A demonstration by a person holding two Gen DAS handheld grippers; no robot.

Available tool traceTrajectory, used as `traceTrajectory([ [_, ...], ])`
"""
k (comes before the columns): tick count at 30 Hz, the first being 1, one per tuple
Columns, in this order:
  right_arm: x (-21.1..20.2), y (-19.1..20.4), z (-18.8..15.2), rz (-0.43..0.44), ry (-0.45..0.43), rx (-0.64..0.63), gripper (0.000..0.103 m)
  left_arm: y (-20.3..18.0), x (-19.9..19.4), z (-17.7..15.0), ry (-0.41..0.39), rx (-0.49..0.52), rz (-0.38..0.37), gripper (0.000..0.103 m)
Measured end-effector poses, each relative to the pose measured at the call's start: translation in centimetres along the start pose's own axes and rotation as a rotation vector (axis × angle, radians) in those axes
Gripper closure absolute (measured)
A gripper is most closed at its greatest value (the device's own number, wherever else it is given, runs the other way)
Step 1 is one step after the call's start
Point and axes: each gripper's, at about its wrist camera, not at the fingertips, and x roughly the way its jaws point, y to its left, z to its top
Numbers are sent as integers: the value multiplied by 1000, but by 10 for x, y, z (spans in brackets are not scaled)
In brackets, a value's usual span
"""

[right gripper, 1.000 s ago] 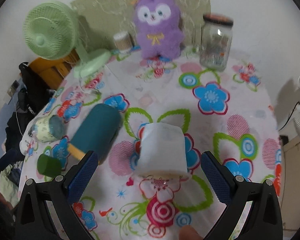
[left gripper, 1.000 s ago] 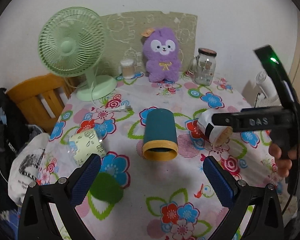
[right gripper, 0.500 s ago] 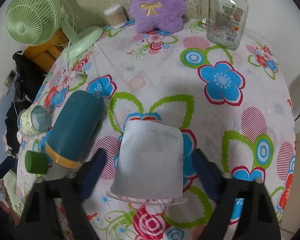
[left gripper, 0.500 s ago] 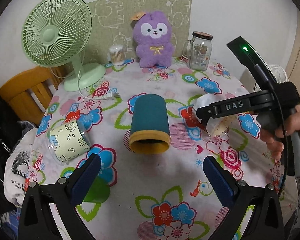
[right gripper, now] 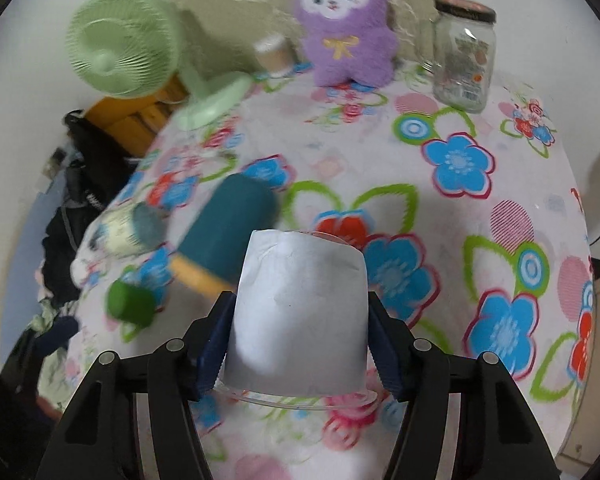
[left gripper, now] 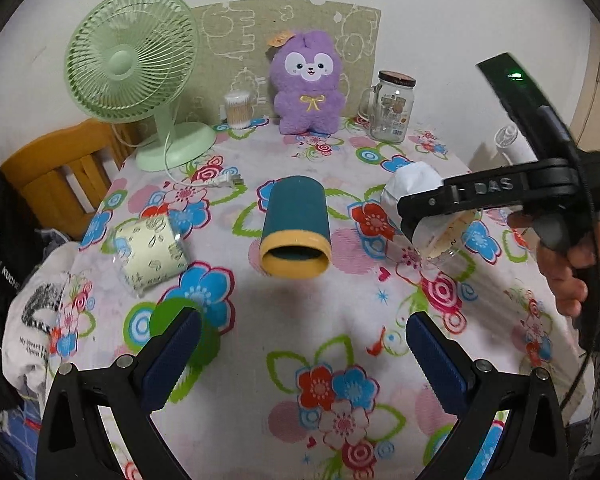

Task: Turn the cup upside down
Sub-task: 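Lift the white cup with the right gripper and set it rim-down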

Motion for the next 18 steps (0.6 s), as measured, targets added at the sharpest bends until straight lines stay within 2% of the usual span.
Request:
traceTrajectory([
  [5, -13, 37, -44, 42, 15, -47, 37, 14, -19, -31, 6, -56, -24, 0],
  [10, -3, 60, -89, 71, 59, -50, 37, 30, -31, -74, 46, -122, -37, 0],
  [18, 17, 95, -130, 93, 132, -55, 37, 35, -44, -120, 82, -161, -48, 0],
])
